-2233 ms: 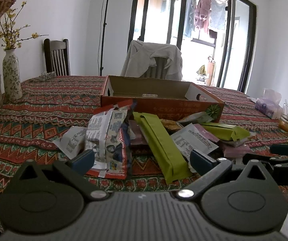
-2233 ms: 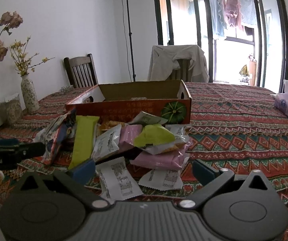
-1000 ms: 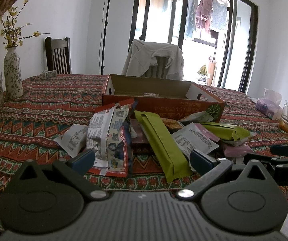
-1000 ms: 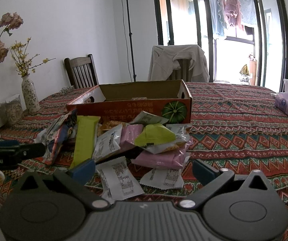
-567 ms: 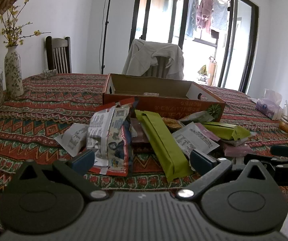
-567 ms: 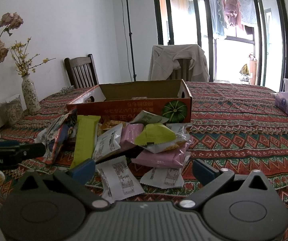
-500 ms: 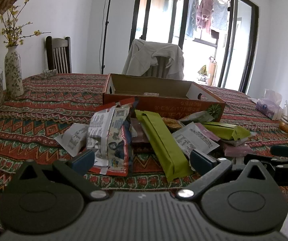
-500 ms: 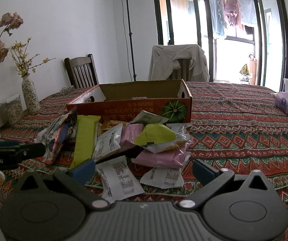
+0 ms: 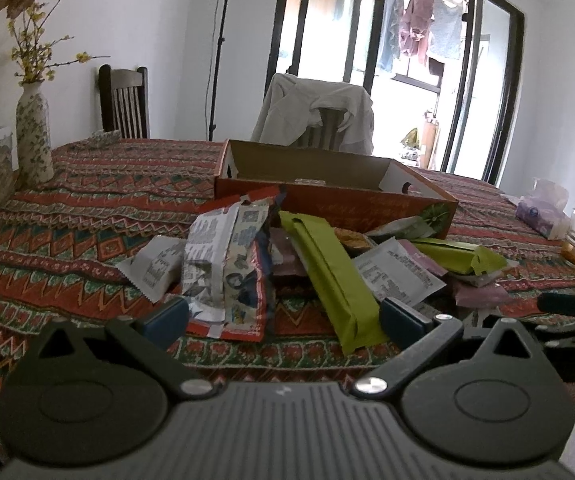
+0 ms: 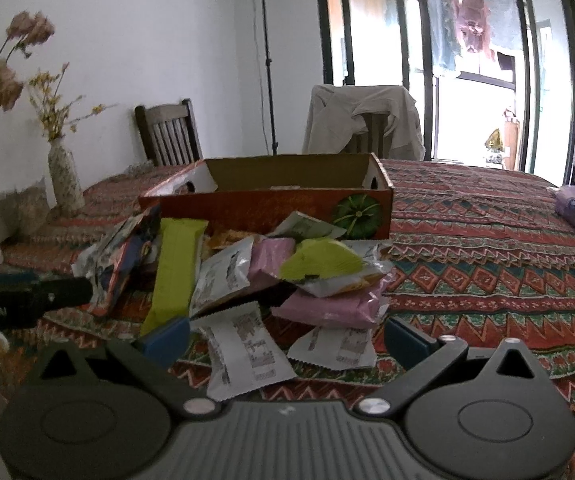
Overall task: Organize snacks
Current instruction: 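Grasp a white printed packet with the right tool while the left tool grasps a white-red chip bag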
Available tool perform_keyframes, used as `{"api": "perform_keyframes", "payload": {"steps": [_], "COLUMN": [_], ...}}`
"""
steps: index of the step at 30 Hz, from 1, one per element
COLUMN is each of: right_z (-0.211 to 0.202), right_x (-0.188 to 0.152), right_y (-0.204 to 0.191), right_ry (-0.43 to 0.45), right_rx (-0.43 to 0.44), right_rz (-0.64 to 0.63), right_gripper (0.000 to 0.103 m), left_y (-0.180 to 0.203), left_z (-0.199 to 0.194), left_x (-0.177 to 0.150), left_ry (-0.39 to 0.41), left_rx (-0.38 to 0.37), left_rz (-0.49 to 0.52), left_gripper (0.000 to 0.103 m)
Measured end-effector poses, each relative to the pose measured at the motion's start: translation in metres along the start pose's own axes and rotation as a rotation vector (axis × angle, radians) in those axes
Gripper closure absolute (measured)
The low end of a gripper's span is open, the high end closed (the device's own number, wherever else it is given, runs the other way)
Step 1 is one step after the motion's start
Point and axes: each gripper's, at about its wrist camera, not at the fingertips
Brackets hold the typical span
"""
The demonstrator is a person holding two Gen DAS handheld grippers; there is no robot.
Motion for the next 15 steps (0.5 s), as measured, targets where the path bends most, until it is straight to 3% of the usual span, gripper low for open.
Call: {"api": "perform_keyframes", "payload": {"steps": [8,11,15], "right_z": [0.019,0.033,0.053], "right_x": [0.005,0.007,0.008], "right_y": [-0.024,-0.026,-0.033], "right_ry": [-0.034,-0.073,-0.108], "right_rx": [0.060,0.106,0.096], "right_rz": [-0.109,-0.095,-0.125], "right_gripper": [0.034,0.042,0.043], "left_y": [-0.012,-0.016,-0.021], "left_z": [0.002,0.003,0.004], "left_x": [0.001,0.001,0.001], "left_ry": [-0.013,-0.020,-0.025], "left_rx": [0.018,0.017,0.022], "left_rz": [-0.038,-0.046,-0.058], "left_gripper": [0.000,0.000,0.000]}}
Point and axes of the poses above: each gripper's, at about its wrist camera, not at the fingertips, and z roughly the way its jaws point, y to its right, x to its top, and after that the axes turned 11 degrees about -z, right-handed
